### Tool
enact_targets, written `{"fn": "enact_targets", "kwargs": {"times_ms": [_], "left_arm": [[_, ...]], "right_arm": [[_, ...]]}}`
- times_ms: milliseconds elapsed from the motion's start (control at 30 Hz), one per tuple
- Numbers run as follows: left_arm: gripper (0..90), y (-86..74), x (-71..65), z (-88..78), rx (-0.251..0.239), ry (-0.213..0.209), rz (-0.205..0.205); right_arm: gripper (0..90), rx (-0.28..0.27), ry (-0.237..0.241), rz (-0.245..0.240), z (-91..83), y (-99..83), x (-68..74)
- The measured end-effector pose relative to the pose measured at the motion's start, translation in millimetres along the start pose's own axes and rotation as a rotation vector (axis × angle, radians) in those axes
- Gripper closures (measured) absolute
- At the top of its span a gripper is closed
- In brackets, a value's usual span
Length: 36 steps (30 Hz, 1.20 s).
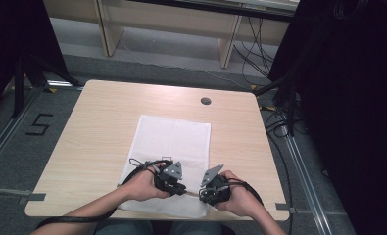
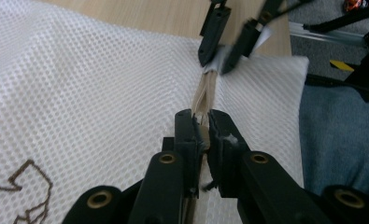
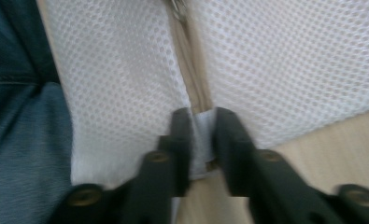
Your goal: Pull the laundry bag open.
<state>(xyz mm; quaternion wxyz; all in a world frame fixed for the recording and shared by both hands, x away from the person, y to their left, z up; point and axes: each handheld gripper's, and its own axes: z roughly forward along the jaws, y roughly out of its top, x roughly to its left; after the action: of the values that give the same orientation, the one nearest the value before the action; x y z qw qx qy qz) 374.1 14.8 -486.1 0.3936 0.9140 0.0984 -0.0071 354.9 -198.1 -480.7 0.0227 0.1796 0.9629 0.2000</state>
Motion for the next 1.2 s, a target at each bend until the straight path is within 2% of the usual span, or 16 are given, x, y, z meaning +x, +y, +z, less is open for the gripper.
{"fn": "enact_targets", "kwargs": {"times_ms": [33,67,167,200,233,300,333,433,500,567,633,667,733,900,1133,1200], "left_arm": [[82.2,1.1,1.1,0.4,-0.017,-0.006,-0.005],[82.2,2.6,4.0,0.0,-0.024,-0.008,0.020],[82.2,2.1,2.1,0.1,-0.011,-0.012,0.009],[82.2,1.6,2.4,0.7,-0.004,-0.007,0.017],[82.2,1.2,2.5,1.5,-0.013,-0.004,0.020],[82.1,0.8,2.3,1.1,-0.018,-0.008,0.005],[82.1,0.3,0.6,-0.3,-0.008,-0.016,-0.021],[82.1,0.1,0.1,0.3,-0.015,-0.015,-0.021],[82.2,0.2,0.0,0.4,-0.015,-0.012,-0.014],[82.2,0.7,-0.3,-0.9,-0.026,-0.008,-0.029],[82.2,1.8,1.2,-2.6,-0.029,-0.007,-0.016],[82.2,1.7,0.3,-2.6,-0.041,-0.002,-0.036],[82.2,2.0,1.6,-3.0,-0.041,-0.004,-0.021],[82.2,1.1,2.2,-2.6,-0.038,-0.003,-0.027],[82.2,-1.2,2.5,-3.0,-0.038,-0.010,-0.051],[82.2,-1.1,3.2,-3.5,-0.039,-0.011,-0.037]], "right_arm": [[58.2,-0.013,0.004,0.006,-0.9,0.7,0.4],[56.7,-0.035,0.015,0.016,-3.9,2.4,1.1],[50.4,-0.077,0.011,0.002,-7.3,7.4,2.8],[49.0,-0.074,-0.006,-0.002,-7.1,9.5,3.0],[49.0,-0.073,-0.029,-0.030,-5.3,11.5,0.3],[49.8,-0.059,-0.013,-0.033,-0.9,12.4,-1.2],[50.0,-0.054,-0.001,-0.036,1.7,12.5,-1.7],[50.9,-0.021,-0.009,-0.059,7.7,14.1,-2.5],[54.0,-0.005,-0.006,-0.069,10.9,14.8,-2.1],[58.5,-0.002,-0.009,-0.068,10.4,15.5,-2.3],[70.1,-0.011,-0.010,-0.064,10.2,15.3,-3.3],[73.3,-0.013,-0.011,-0.059,9.9,15.0,-3.3],[79.0,-0.020,-0.009,-0.062,10.1,14.6,-2.4],[84.2,-0.015,-0.004,-0.053,10.2,15.2,-4.5],[85.6,0.000,-0.007,-0.058,9.8,16.5,-3.9],[85.7,-0.009,-0.005,-0.053,10.0,15.8,-4.2]]}}
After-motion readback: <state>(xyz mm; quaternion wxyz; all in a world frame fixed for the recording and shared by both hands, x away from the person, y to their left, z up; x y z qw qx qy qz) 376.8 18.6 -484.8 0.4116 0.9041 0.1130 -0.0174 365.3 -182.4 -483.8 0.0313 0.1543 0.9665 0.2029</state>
